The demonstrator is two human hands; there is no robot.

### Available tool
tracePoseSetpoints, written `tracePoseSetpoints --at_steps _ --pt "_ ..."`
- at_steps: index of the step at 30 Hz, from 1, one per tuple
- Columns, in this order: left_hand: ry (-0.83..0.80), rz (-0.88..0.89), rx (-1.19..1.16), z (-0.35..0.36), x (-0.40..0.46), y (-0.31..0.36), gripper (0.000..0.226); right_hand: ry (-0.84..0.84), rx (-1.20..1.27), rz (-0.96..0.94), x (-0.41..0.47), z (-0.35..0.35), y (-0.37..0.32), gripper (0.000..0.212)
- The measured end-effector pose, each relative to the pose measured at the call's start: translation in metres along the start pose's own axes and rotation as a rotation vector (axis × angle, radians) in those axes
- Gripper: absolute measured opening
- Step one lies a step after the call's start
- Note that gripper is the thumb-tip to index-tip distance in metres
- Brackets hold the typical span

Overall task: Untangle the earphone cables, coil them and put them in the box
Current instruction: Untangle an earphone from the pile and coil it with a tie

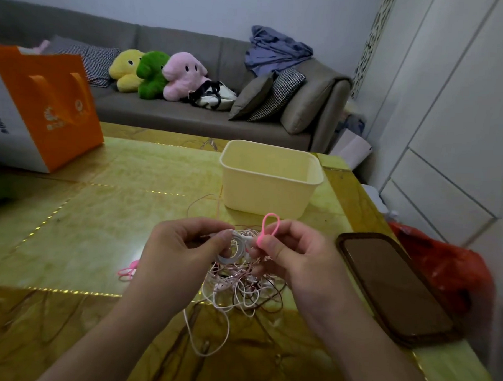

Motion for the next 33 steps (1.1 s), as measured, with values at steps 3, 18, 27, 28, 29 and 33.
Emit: tracePoseSetpoints --at_steps 3,18,27,28,29,33 --pt "0.003 0.000 0.003 -0.002 -0.002 0.000 0.012 0.018 -0.025 -0.022 0.000 0.001 0.000 0.008" --pt "0.009 -0.006 0.043 -0.001 -0.005 0.002 0.010 0.005 -0.024 -0.017 -0.001 0.009 0.004 0.010" --pt "-0.069 0.007 -0.043 0.011 -0.010 0.008 0.010 0.099 -0.268 -0.065 -0.007 0.013 -0.007 0.026" --pt "-0.078 0.007 -0.065 0.012 -0.011 0.008 0.010 0.096 -0.276 -0.063 -0.008 0.014 -0.007 0.026" --pt "-0.082 0.007 -0.076 0.013 -0.011 0.009 0.010 0.092 -0.275 -0.060 -0.008 0.015 -0.007 0.026" --pt "-0.084 -0.003 -0.098 0.012 -0.012 0.009 0.009 0.073 -0.277 -0.055 -0.007 0.014 -0.007 0.024"
Point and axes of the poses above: each hand's wrist, its own x-axis towards the middle knuckle, its own z-axis out of the palm, y = z × x, the point moved 6 cm from there along x, towards the middle knuckle, and after that the axes turned 13 degrees about -y, right-handed, at the moved point
